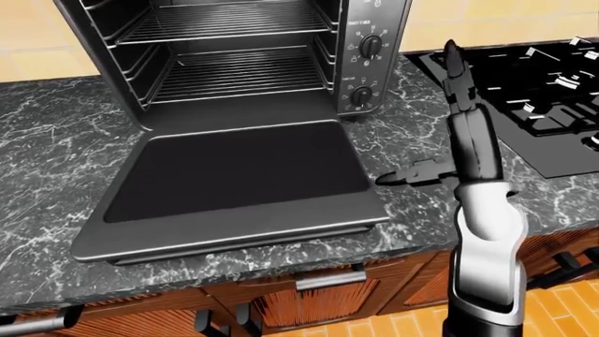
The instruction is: Close the toaster oven door.
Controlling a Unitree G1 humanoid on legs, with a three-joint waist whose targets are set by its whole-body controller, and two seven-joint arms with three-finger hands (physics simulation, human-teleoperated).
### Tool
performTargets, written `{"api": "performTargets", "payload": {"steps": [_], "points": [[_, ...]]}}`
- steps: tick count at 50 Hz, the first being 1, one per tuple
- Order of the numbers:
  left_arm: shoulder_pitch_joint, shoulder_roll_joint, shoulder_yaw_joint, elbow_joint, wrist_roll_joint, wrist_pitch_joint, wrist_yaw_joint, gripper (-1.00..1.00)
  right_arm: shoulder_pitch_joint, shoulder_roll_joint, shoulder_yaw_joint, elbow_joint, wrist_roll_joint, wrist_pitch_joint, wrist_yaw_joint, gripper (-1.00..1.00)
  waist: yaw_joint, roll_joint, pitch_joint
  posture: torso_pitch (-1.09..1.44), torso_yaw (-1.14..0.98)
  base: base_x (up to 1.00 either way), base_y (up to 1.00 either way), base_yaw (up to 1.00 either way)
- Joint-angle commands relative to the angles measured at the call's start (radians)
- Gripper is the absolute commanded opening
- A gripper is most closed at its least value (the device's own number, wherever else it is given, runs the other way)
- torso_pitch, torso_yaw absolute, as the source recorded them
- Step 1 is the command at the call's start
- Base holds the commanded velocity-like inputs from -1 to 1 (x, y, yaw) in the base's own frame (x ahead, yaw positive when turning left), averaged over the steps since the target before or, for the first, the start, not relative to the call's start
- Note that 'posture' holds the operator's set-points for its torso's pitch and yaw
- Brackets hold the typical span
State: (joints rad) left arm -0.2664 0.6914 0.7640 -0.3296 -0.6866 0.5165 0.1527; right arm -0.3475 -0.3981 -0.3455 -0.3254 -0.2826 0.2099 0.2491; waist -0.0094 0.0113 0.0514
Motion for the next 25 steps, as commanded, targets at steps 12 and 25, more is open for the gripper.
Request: {"api": "performTargets", "payload": {"steps": [12,25], "points": [[-0.018,0.025,0.016,-0.025,0.003,-0.029,-0.004,1.00,0.017,0.029,0.013,-0.007,-0.025,-0.077,-0.006,1.00,0.000,0.006,-0.020,0.00,0.00,0.00,0.00,0.00],[-0.017,0.026,0.019,-0.025,0.000,-0.028,-0.004,1.00,0.057,0.110,0.057,-0.037,0.045,-0.022,0.023,1.00,-0.001,0.008,-0.023,0.00,0.00,0.00,0.00,0.00]]}}
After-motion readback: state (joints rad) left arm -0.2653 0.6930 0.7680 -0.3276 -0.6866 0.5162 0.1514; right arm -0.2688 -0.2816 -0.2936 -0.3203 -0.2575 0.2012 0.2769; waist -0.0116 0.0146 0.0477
